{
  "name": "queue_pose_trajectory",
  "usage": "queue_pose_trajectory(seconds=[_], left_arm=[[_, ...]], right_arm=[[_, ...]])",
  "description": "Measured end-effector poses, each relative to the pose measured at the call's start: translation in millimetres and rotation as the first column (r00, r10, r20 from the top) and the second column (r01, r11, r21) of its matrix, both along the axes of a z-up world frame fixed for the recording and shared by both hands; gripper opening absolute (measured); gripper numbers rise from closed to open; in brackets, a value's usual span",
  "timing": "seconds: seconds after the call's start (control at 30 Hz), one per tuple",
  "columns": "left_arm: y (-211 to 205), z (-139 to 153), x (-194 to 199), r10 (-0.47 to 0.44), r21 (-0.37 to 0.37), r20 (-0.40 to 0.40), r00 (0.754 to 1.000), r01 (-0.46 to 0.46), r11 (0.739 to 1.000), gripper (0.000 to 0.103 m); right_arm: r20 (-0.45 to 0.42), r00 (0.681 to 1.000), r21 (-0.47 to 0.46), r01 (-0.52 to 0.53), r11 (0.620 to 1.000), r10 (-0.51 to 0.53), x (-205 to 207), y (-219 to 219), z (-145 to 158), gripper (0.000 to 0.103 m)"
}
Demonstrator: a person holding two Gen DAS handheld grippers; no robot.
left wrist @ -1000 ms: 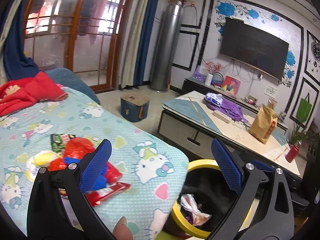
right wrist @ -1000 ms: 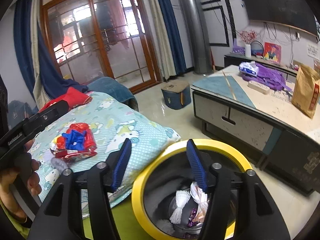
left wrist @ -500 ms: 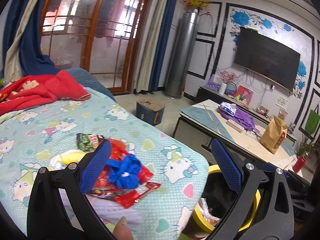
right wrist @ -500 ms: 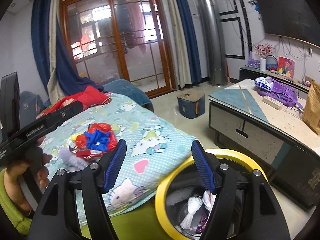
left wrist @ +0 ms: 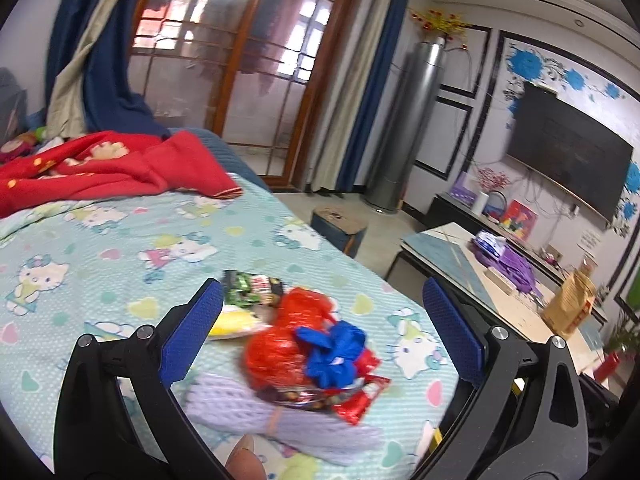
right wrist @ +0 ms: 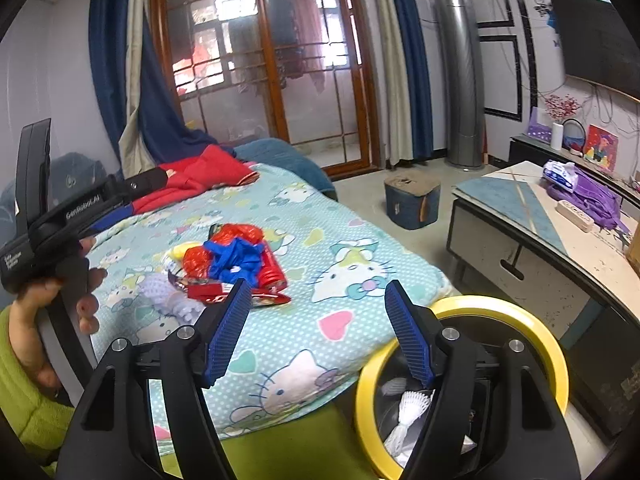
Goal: Collect trash
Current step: 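Move both grippers back over the remaining trash on the bed, then grasp the lavender mesh net with the left gripper while the right gripper grasps the red wrapper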
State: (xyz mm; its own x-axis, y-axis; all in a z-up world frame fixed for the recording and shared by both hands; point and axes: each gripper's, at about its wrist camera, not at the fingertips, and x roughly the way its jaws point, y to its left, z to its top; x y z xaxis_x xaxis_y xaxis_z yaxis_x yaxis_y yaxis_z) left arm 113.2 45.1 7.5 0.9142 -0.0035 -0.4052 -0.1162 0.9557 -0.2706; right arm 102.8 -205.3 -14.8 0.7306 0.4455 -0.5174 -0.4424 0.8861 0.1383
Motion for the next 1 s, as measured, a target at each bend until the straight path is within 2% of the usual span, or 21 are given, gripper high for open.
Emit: queue_pose_trajectory(seconds=[0.27, 0.57, 0.77, 0.83, 1.0], left_arm=[[26.8, -3.4, -8.7, 0.049, -0.012, -0.035, 0.998, -0.049, 0.999, 0.092], [61.8, -27.6, -19.1, 0.056, -0.033, -0.138, 0.989, -0.061, 0.998, 0.092], [79.1, -54.7, -25.2, 0.008, -0.081, -0.231, 0.973, -0.028, 0.996, 0.092], [81.9, -64.6, -22.2, -0.027, -0.126, -0.264, 0.964, -0.006, 0.992, 0.092], [76.6, -83.4, -15.7, -0.112, -0.203, -0.304, 0.946, 0.05, 0.978, 0.085]], right_arm=[[-0.02, 0.996, -0.06, -0.09, 0.994, 0.088, 11.5, 33.9, -10.6, 0.067], [-0.046, 0.982, -0.225, -0.189, 0.956, 0.183, 34.7, 81.2, -43.2, 0.068], [-0.032, 0.973, -0.354, -0.226, 0.908, 0.229, 48.4, 106.3, -69.7, 0.068], [-0.016, 0.97, -0.385, -0.229, 0.894, 0.242, 50.2, 111.5, -74.6, 0.068], [-0.005, 0.961, -0.406, -0.255, 0.878, 0.276, 56.4, 121.9, -81.3, 0.067]])
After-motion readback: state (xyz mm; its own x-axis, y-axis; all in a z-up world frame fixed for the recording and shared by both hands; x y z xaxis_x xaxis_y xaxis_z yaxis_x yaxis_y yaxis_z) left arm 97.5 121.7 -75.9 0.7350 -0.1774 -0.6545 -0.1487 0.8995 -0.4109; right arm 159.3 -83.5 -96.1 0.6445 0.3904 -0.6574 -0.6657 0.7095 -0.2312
